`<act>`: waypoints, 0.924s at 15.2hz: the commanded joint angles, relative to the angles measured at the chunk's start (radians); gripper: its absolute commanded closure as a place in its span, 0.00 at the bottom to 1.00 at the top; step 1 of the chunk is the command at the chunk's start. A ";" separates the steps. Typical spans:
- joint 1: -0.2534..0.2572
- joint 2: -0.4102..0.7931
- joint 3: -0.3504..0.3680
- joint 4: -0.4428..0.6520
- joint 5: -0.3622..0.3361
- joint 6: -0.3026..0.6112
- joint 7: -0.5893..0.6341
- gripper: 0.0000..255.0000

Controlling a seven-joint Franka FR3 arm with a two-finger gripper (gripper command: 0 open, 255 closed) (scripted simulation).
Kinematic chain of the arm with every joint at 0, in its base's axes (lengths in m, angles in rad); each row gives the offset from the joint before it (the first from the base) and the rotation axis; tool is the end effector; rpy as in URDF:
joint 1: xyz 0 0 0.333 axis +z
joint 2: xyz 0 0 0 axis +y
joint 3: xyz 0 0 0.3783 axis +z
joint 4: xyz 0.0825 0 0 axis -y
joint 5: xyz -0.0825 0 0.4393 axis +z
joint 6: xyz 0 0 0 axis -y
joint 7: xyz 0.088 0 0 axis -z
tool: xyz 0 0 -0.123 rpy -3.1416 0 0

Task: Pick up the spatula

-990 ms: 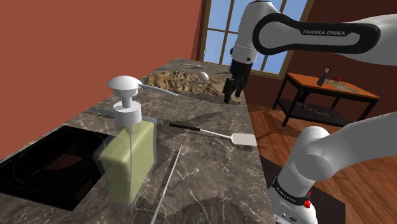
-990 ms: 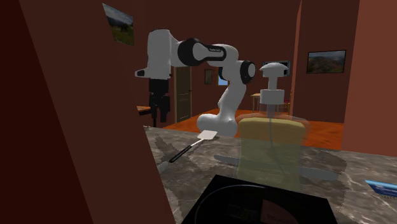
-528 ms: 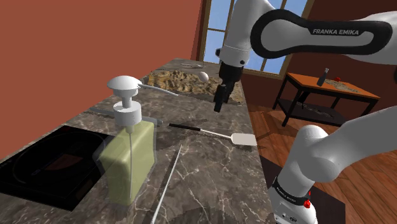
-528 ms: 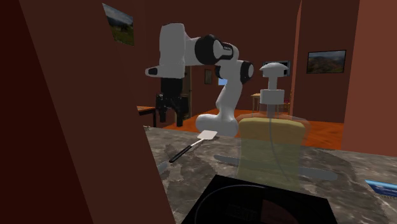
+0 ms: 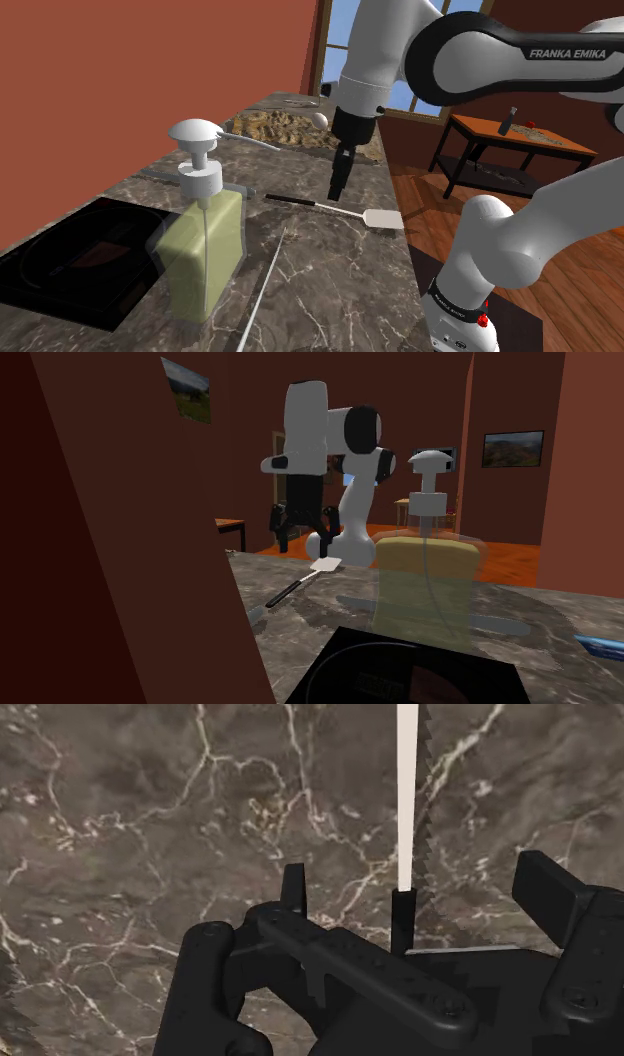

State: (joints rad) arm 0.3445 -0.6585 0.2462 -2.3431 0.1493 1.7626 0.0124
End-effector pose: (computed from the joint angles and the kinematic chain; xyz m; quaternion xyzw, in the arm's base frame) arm 0.2986 0.2426 0.5893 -0.9672 -0.2518 -0.0314 0.0078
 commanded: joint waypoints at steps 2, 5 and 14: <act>0.012 -0.001 0.009 -0.021 0.008 0.022 -0.008 0.00; 0.015 -0.003 0.014 -0.062 0.013 0.062 -0.009 0.00; 0.017 -0.004 0.019 -0.097 0.017 0.096 -0.009 1.00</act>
State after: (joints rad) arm 0.3614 -0.6621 0.2652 -2.4395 0.1661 1.8580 0.0031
